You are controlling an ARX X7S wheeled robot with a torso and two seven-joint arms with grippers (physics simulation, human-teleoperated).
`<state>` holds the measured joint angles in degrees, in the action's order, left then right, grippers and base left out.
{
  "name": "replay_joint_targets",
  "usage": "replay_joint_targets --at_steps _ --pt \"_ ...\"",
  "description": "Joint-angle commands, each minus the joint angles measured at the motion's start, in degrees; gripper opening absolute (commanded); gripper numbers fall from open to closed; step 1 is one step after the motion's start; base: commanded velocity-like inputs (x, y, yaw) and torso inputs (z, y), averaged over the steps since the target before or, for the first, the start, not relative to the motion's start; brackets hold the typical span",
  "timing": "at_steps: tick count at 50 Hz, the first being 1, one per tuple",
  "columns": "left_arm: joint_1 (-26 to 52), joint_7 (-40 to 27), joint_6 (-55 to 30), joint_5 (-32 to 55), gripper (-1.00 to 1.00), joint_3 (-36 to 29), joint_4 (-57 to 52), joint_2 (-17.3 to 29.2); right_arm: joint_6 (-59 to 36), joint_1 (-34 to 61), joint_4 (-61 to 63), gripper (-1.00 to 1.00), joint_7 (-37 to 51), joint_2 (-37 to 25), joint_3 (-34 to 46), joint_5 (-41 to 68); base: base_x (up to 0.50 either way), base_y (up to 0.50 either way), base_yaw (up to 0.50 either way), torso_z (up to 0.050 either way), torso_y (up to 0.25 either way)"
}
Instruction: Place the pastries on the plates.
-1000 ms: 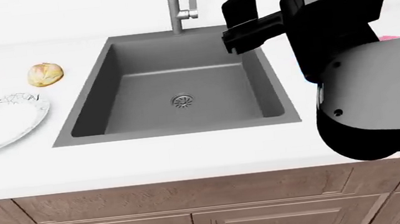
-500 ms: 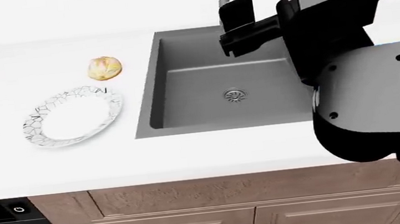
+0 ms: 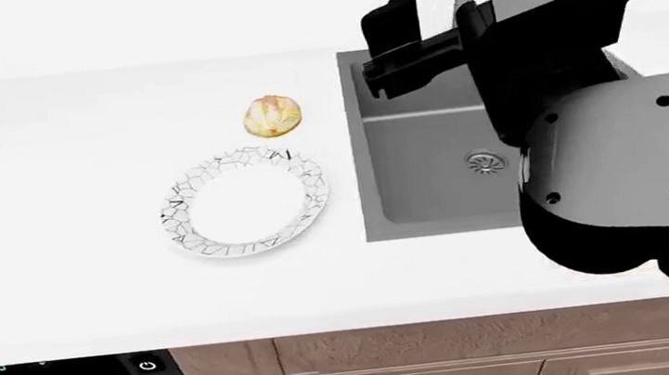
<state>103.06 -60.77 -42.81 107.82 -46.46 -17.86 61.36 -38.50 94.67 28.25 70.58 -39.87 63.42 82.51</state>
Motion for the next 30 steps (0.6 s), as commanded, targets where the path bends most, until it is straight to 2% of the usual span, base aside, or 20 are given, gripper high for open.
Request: replay_joint_targets --at_steps 1,11,30 --pt "0.2 -0.1 -0.3 -0.1 1.00 0.0 0.3 -0.6 0.0 -0.1 -0.1 1.00 -0.4 0.1 0.0 -0.3 0.41 0.36 0.00 0.000 0.000" --pt "0.2 -0.3 -0.4 -0.1 1.00 0.0 0.1 -0.7 0.2 -0.3 -0.2 1.00 -0.1 -0.1 -0.3 -0.2 0.48 0.22 0.00 0.000 0.000" --pt "1.5 -0.6 -1.5 0.3 1.00 0.2 0.5 -1.3 -0.9 1.1 -0.9 1.00 1.3 -0.3 -1.1 2.1 0.50 0.00 0.00 0.000 0.002"
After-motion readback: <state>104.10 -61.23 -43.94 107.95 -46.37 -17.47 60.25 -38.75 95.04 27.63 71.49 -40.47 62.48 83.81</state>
